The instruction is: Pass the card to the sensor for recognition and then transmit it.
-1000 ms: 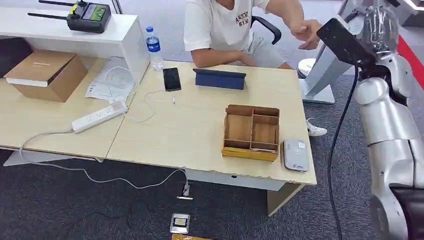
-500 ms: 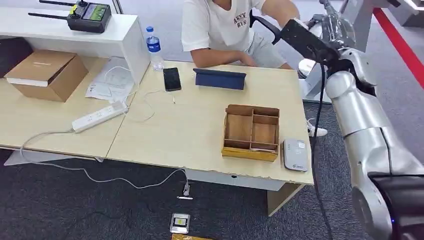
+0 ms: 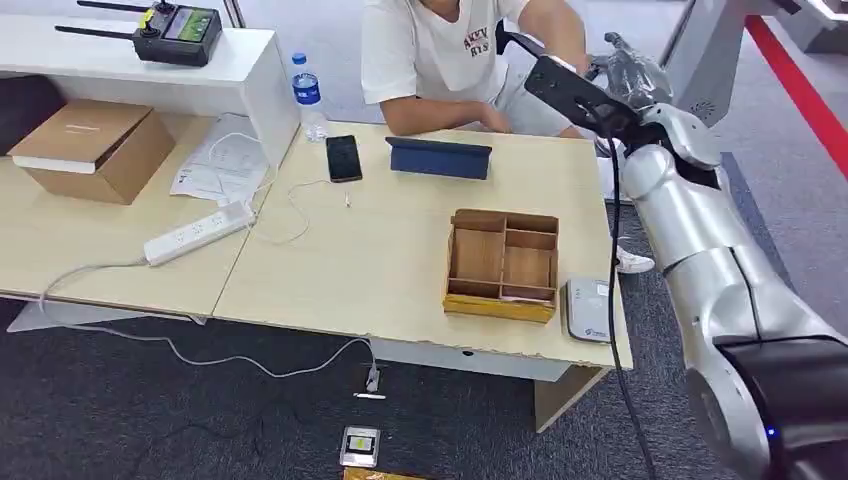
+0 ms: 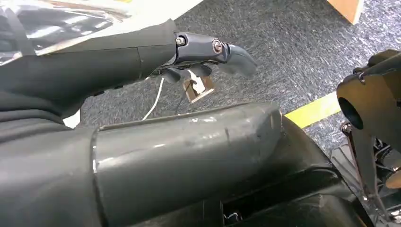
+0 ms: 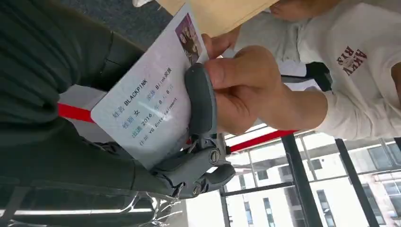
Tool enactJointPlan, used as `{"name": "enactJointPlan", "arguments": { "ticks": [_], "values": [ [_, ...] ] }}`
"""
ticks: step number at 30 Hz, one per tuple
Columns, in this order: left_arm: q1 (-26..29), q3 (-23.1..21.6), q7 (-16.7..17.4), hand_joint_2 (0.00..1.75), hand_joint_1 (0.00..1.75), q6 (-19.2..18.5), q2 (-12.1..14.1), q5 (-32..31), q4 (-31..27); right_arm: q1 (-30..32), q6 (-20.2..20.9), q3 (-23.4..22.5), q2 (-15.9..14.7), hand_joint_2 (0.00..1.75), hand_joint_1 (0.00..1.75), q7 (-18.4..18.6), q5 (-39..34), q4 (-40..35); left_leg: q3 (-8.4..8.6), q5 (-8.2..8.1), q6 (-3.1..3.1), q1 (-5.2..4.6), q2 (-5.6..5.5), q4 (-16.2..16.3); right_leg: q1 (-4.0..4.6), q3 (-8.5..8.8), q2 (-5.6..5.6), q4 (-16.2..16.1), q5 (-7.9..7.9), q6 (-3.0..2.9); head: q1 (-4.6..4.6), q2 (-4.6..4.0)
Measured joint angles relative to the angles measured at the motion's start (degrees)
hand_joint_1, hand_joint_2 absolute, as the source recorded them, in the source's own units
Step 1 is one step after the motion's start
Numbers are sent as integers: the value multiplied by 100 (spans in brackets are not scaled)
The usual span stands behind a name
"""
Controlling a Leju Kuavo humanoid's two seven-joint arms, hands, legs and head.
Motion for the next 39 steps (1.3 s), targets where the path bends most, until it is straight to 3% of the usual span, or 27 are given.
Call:
{"name": "enactJointPlan", "arguments": {
  "ticks": [1, 10, 11, 21, 28, 32, 34, 37, 39],
  "values": [
    [0, 0, 9, 0, 0, 0, 0, 0, 0, -4, 0, 11, 9, 175, 0, 0, 2, 17, 0, 0, 0, 0, 0, 0, 0, 0, 0, 0, 0, 0, -2, 0],
    [2, 2, 13, 0, 0, -74, 0, 55, 0, -8, -28, 26, 63, 175, 0, -72, -122, 175, 0, 0, 0, 0, 0, 0, 0, 0, 0, 0, 0, 0, 0, 2],
    [2, 0, 13, 0, 0, -83, 0, 55, -2, -13, -31, 26, 68, 0, 0, -105, -140, 188, 0, 0, 0, 0, 1, 0, 0, 0, 0, 0, 1, 0, 0, 2],
    [8, 2, 48, 0, 0, -87, 0, 81, -2, -17, -234, 20, 59, 0, 0, -409, -462, 273, 1, 0, 0, 0, 1, 2, 0, -1, 0, 0, 1, -1, 0, 2],
    [26, 7, 142, 0, 0, -103, 0, 194, 0, -28, -326, -227, 61, 0, 0, -1163, -1671, 260, 2, 0, 0, 0, 1, 1, 0, 0, 0, 0, 1, -1, 0, 0],
    [86, 28, 418, 0, 0, -74, 26, 547, 2, 13, -280, -431, 57, 0, 0, -1465, -2162, 155, 7, 0, 0, 0, 5, 1, 0, 0, 1, -1, 1, -1, 0, 2],
    [97, 129, 612, 0, 0, -85, 147, 943, 15, 97, -218, -494, 24, 0, 0, -1563, -2394, 61, 9, 0, 0, 1, 6, 2, 1, 0, 2, -1, 1, -1, 2, 0],
    [23, 429, 608, 0, 0, -365, 477, 1719, 39, 230, -164, -564, -48, 0, 0, -1571, -2846, -99, 12, 1, -2, 3, 6, 2, 2, -2, 2, -1, 2, -3, -2, 2],
    [16, 662, 621, 0, 0, -330, 682, 2060, 70, 304, -146, -581, -157, 0, 0, -1543, -3060, -218, 16, 1, -2, 4, 7, 0, 5, 0, 3, 0, 0, -6, -4, 2]
  ]
}}
